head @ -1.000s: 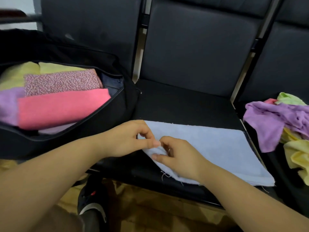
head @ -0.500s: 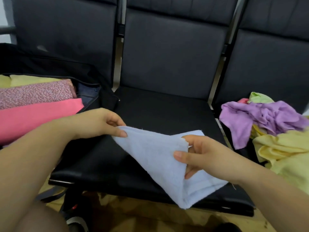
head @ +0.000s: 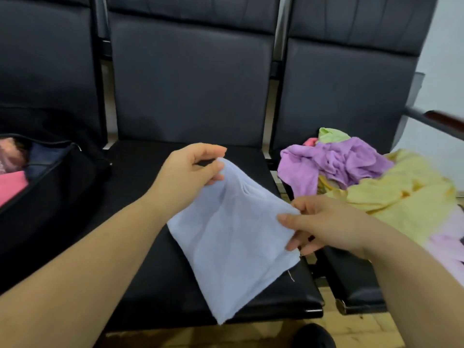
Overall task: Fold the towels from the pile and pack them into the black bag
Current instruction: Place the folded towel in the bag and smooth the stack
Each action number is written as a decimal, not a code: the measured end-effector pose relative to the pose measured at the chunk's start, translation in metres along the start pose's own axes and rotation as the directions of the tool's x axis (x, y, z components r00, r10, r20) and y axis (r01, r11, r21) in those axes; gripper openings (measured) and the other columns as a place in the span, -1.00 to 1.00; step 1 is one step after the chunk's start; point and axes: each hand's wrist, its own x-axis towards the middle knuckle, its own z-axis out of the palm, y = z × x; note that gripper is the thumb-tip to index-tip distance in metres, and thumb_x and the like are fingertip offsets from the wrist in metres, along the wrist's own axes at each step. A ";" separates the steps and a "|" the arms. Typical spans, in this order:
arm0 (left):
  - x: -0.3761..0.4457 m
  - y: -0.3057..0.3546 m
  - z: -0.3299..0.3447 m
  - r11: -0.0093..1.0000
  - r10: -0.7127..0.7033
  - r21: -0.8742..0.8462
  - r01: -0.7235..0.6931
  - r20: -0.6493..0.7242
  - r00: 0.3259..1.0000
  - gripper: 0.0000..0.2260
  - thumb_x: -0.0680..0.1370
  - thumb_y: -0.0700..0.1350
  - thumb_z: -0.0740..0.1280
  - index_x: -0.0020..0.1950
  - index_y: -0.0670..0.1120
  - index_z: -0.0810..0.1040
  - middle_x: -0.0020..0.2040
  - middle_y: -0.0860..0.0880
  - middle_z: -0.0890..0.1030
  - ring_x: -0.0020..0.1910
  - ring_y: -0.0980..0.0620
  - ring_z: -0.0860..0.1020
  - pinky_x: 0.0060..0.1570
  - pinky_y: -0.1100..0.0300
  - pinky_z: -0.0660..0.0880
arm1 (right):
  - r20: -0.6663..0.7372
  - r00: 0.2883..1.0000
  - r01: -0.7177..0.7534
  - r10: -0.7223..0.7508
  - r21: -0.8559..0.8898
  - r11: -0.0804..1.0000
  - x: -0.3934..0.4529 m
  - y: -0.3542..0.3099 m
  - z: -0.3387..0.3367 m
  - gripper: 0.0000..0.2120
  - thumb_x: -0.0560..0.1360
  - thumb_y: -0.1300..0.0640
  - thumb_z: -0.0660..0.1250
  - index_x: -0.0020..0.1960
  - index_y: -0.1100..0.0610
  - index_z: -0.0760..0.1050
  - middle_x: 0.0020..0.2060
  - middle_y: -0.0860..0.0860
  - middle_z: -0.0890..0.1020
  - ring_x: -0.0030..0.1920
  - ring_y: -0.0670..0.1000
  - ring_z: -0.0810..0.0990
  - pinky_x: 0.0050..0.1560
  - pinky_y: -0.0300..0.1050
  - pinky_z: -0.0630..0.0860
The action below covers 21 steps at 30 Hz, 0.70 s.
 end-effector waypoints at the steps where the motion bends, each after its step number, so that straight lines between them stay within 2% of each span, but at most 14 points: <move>1: 0.000 -0.004 0.005 0.997 -0.030 0.066 0.026 0.058 0.998 -0.75 0.54 -0.13 0.37 0.15 0.17 0.53 -0.04 0.17 0.64 -0.13 0.19 0.64 -0.11 0.29 0.51 | -0.006 0.997 -0.073 0.073 -0.033 0.997 0.007 0.008 -0.002 -0.73 0.56 0.06 0.30 0.08 0.27 0.50 -0.20 0.13 0.65 -0.31 -0.03 0.64 -0.12 -0.03 0.62; 4: -0.002 -0.028 0.006 0.900 -0.237 0.403 0.166 0.133 0.962 -0.56 0.52 0.03 0.38 0.37 0.17 0.37 0.18 0.14 0.51 0.13 0.16 0.52 0.06 0.20 0.47 | -0.009 0.946 -0.320 0.324 -0.189 0.929 0.025 0.029 -0.004 -0.66 0.57 -0.04 0.27 0.13 0.24 0.48 -0.20 0.10 0.61 -0.29 0.01 0.59 -0.25 -0.10 0.60; 6: -0.004 -0.048 0.001 0.804 -0.341 0.544 0.240 0.091 0.936 -0.50 0.51 0.06 0.38 0.43 0.08 0.34 0.35 0.04 0.42 0.26 0.06 0.45 0.21 0.12 0.42 | 0.005 0.912 -0.407 0.411 -0.139 0.903 0.033 0.036 -0.002 -0.53 0.53 -0.13 0.29 0.18 0.25 0.45 -0.19 0.14 0.61 -0.33 0.01 0.61 -0.36 -0.17 0.58; 8: -0.008 -0.060 -0.006 0.756 -0.411 0.592 0.281 0.094 0.907 -0.49 0.52 0.03 0.38 0.43 0.01 0.33 0.35 -0.03 0.43 0.24 0.01 0.46 0.20 0.16 0.39 | 0.023 0.903 -0.426 0.429 -0.079 0.901 0.036 0.038 0.004 -0.49 0.50 -0.14 0.35 0.19 0.27 0.43 -0.20 0.15 0.61 -0.43 -0.01 0.60 -0.42 -0.19 0.56; 11: -0.013 -0.068 -0.016 0.716 -0.486 0.634 0.292 0.151 0.861 -0.51 0.49 0.01 0.42 0.37 -0.03 0.38 0.13 -0.01 0.52 0.10 0.03 0.50 0.06 0.22 0.39 | -0.025 0.932 -0.363 0.362 -0.027 0.931 0.042 0.040 0.021 -0.50 0.53 0.08 0.37 0.36 0.29 0.33 -0.22 0.15 0.60 -0.50 -0.06 0.57 -0.47 -0.21 0.55; 13: -0.017 -0.064 -0.022 0.656 -0.559 0.684 0.318 0.157 0.814 -0.62 0.46 0.03 0.44 0.22 -0.04 0.47 -0.02 0.02 0.54 -0.02 0.03 0.54 -0.06 0.19 0.49 | -0.169 0.956 -0.232 0.240 0.069 0.970 0.047 0.043 0.028 -0.44 0.53 0.21 0.35 0.46 0.21 0.21 -0.08 0.17 0.62 -0.33 -0.01 0.60 -0.36 -0.19 0.57; 15: -0.027 -0.056 -0.030 0.607 -0.670 0.696 0.384 0.189 0.718 -0.77 0.49 0.05 0.41 0.03 -0.05 0.51 -0.09 -0.02 0.57 -0.16 0.03 0.59 -0.26 0.20 0.54 | -0.332 0.941 -0.081 0.063 -0.040 0.996 0.046 0.043 0.029 -0.44 0.52 0.17 0.35 0.45 0.12 0.24 0.11 0.10 0.58 -0.07 0.02 0.60 -0.12 -0.22 0.52; 16: -0.033 -0.052 -0.034 0.593 -0.697 0.703 0.393 0.203 0.687 -0.79 0.51 0.07 0.39 -0.03 -0.04 0.51 -0.12 -0.03 0.60 -0.24 0.05 0.59 -0.34 0.23 0.52 | -0.370 0.929 -0.029 -0.017 -0.119 0.992 0.044 0.042 0.030 -0.46 0.52 0.13 0.36 0.44 0.09 0.25 0.17 0.05 0.55 0.04 0.00 0.57 0.00 -0.22 0.47; 17: -0.038 -0.048 -0.039 0.590 -0.681 0.720 0.364 0.203 0.703 -0.79 0.51 0.11 0.37 -0.06 -0.02 0.51 -0.15 -0.01 0.61 -0.28 0.07 0.59 -0.36 0.24 0.49 | -0.384 0.919 0.020 -0.090 -0.182 0.983 0.041 0.040 0.033 -0.48 0.52 0.09 0.36 0.42 0.05 0.28 0.20 0.00 0.53 0.10 -0.02 0.54 0.08 -0.22 0.44; 18: -0.044 -0.045 -0.044 0.592 -0.620 0.747 0.303 0.181 0.764 -0.77 0.50 0.16 0.35 -0.09 0.01 0.51 -0.17 0.02 0.60 -0.27 0.10 0.57 -0.33 0.25 0.47 | -0.373 0.913 0.079 -0.163 -0.232 0.970 0.036 0.038 0.036 -0.52 0.52 0.06 0.36 0.39 0.02 0.31 0.17 -0.05 0.52 0.10 -0.06 0.52 0.11 -0.21 0.44; 20: -0.052 -0.039 -0.049 0.624 -0.409 0.768 0.145 0.163 0.898 -0.78 0.47 0.23 0.34 -0.10 0.10 0.50 -0.15 0.12 0.58 -0.18 0.18 0.54 -0.18 0.25 0.47 | -0.277 0.911 0.217 -0.305 -0.308 0.926 0.025 0.033 0.048 -0.62 0.50 -0.01 0.37 0.28 -0.06 0.41 0.08 -0.14 0.53 0.07 -0.14 0.50 0.15 -0.20 0.45; 21: -0.057 -0.037 -0.050 0.676 -0.327 0.733 0.072 0.211 0.921 -0.80 0.46 0.24 0.34 -0.09 0.14 0.50 -0.11 0.15 0.57 -0.12 0.20 0.53 -0.08 0.25 0.48 | -0.202 0.916 0.271 -0.348 -0.330 0.904 0.020 0.032 0.055 -0.67 0.48 -0.06 0.38 0.23 -0.09 0.44 0.06 -0.17 0.55 0.09 -0.17 0.49 0.17 -0.20 0.44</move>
